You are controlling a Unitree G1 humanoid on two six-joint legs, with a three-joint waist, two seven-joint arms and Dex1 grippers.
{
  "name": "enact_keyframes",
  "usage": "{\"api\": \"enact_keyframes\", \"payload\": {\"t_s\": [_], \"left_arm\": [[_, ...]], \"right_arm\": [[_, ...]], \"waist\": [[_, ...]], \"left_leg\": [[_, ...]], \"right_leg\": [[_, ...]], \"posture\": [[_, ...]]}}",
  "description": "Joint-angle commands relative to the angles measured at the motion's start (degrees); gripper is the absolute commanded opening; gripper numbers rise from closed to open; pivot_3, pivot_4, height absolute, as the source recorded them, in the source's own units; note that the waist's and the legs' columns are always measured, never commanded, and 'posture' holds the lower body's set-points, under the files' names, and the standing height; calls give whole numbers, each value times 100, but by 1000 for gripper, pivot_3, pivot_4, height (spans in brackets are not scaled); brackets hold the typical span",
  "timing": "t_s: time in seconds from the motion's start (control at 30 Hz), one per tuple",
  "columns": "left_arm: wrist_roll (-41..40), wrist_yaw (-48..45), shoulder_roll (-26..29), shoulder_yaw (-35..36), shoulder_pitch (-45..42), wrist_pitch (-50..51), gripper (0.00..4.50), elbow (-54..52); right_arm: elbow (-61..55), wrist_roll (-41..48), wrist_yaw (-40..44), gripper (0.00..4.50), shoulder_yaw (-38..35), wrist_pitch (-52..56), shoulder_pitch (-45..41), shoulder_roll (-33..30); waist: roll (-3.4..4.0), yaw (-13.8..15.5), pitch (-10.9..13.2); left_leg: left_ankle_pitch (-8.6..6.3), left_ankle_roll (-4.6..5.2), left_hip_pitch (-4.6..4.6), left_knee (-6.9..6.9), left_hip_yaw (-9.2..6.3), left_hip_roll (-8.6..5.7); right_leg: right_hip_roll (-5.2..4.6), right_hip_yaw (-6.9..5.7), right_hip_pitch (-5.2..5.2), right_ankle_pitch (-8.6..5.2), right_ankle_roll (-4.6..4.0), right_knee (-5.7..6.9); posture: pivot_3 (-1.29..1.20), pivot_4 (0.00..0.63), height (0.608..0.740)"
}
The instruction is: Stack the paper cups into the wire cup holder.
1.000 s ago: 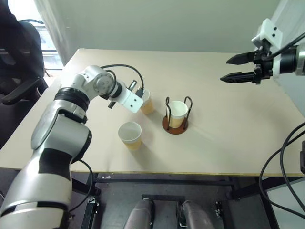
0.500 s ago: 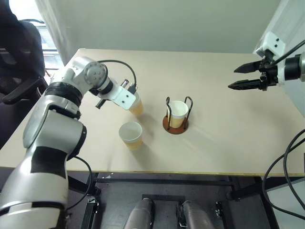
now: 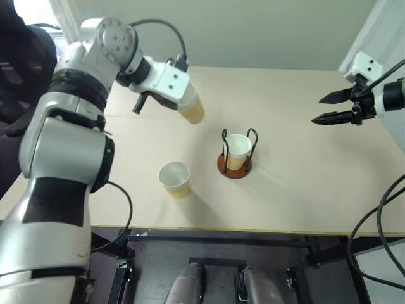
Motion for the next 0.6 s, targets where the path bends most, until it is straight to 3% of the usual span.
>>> {"api": "enact_keyframes", "payload": {"t_s": [0.03, 0.6], "left_arm": [[-289, -127, -174, 302, -533, 321, 41, -40], [-733, -935, -774, 619, -862, 782, 41, -105]], "right_arm": [[335, -206, 120, 3421, 34, -401, -329, -183], [925, -509, 282, 3421, 51, -793, -529, -55]], "waist": [[-1, 5, 1], [3, -27, 1]], "left_leg": [[0, 0, -1, -3, 0, 0], [-47, 14, 5, 15, 16, 14]], "right_leg": [[1, 0, 0, -3, 0, -2], [4, 0, 0, -5, 36, 3]], "posture": [[0, 150, 740], [0, 150, 740]]}}
